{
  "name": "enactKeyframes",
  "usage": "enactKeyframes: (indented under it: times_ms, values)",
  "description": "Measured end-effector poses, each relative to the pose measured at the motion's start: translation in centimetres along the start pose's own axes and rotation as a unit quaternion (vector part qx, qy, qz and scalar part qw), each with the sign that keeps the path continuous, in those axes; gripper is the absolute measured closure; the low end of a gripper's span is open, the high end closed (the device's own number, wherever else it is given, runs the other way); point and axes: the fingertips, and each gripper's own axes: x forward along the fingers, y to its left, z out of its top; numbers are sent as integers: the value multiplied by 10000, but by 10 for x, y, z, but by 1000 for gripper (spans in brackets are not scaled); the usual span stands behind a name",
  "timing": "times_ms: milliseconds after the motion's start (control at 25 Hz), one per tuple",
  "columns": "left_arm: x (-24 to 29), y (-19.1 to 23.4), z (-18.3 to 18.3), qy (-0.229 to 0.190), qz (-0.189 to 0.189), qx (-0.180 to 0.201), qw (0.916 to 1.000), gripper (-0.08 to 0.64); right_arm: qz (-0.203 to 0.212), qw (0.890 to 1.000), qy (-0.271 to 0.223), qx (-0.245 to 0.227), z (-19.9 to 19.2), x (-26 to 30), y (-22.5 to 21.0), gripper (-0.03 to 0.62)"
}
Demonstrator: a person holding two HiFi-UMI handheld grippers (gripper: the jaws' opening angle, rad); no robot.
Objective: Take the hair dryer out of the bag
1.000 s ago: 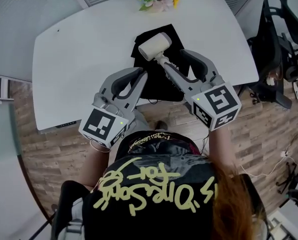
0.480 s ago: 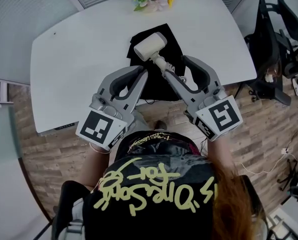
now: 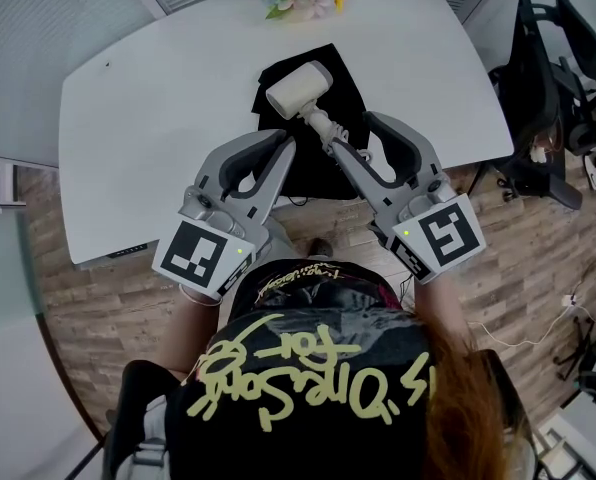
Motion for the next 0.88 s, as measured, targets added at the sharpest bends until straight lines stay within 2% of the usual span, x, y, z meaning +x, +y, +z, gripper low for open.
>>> enactKeyframes:
  times_ms: [120,160,240,400,520,880]
  values:
    - [1,2,0,-35,47,-11,10000,530,-27,10000,-52,-20,1,-1,-1,410]
    - [1,2,1,-72,64,-1,10000,531,-35,10000,-81,-18,2,-2,-1,445]
    - [2,4,2,-140,92,25,9999,532,-39,9999,-148,27,3,-3,-3,474]
    - [6,4,-1,-38,80,-39,10000,535,-35,9998,-210,55,4,-3,-7,496]
    - [9,3,-2,-11,72,-35,10000,535,-75,9996,-263,-16,4,-5,-10,550]
    - [18,2,3,-20,43,35,10000,549,-129,9994,-318,-77,7,-5,-20,578]
